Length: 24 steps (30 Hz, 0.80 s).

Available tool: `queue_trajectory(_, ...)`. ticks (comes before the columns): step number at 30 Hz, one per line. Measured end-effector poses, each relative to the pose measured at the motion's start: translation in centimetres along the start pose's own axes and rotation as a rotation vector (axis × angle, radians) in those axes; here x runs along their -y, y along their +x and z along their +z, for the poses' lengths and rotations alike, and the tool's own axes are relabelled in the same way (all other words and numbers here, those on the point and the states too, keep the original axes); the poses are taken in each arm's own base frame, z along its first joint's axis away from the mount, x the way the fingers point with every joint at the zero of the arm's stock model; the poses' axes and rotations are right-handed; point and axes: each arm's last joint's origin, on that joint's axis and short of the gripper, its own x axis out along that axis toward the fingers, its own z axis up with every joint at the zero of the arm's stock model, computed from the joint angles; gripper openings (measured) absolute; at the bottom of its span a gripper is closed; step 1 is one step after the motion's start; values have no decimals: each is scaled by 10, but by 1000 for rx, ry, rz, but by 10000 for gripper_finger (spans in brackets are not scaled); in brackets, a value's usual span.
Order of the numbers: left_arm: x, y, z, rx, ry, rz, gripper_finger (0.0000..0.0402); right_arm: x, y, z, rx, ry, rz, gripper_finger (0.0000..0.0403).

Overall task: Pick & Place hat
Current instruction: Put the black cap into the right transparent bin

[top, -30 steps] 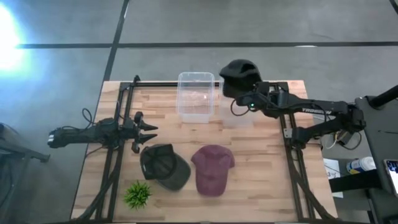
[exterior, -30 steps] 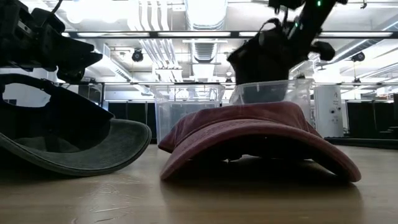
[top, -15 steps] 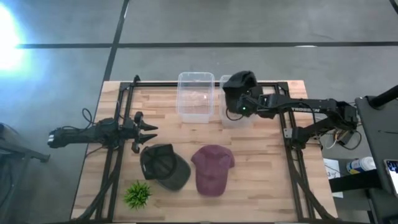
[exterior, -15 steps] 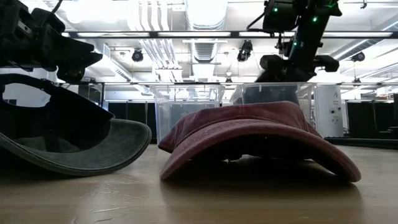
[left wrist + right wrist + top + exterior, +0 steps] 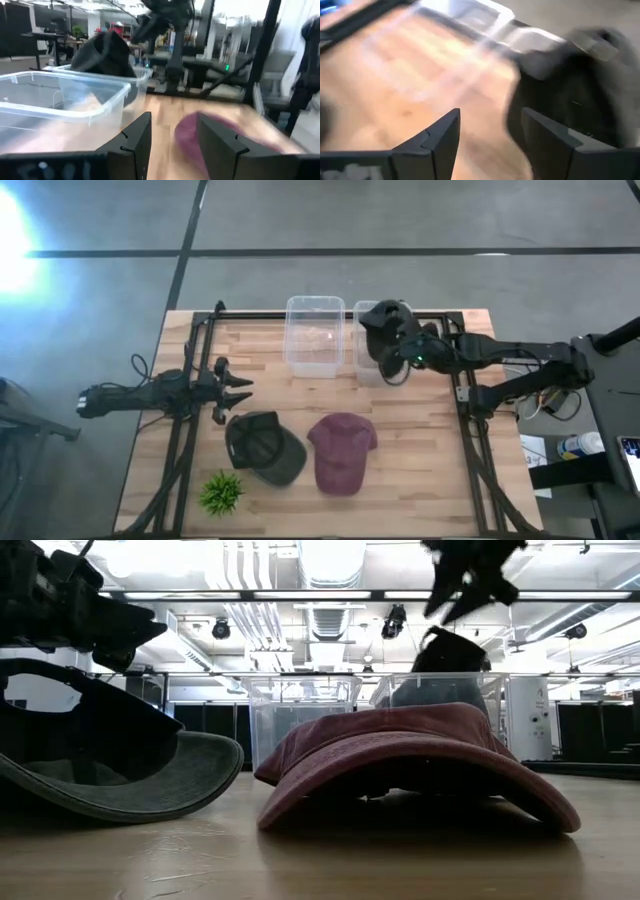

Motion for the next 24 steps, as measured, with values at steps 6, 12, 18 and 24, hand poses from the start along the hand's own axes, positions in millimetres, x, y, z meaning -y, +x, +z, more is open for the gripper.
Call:
queue_trajectory(6, 2, -1, 11, 67, -492, -28, 149, -30, -28, 6, -7, -69, 203, 210)
queue_trajectory(12, 3, -2, 21, 143, -850, -87, 149, -70, -16, -3, -184, -40, 392, 210)
queue_trajectory(18, 3, -3, 26, 185, -986, -127, 149, -117, 21, -22, -307, -44, 388, 210)
queue_trajectory(24, 6, -2, 22, 92, -1011, -179, 149, -161, 65, -47, -414, 6, 397, 209)
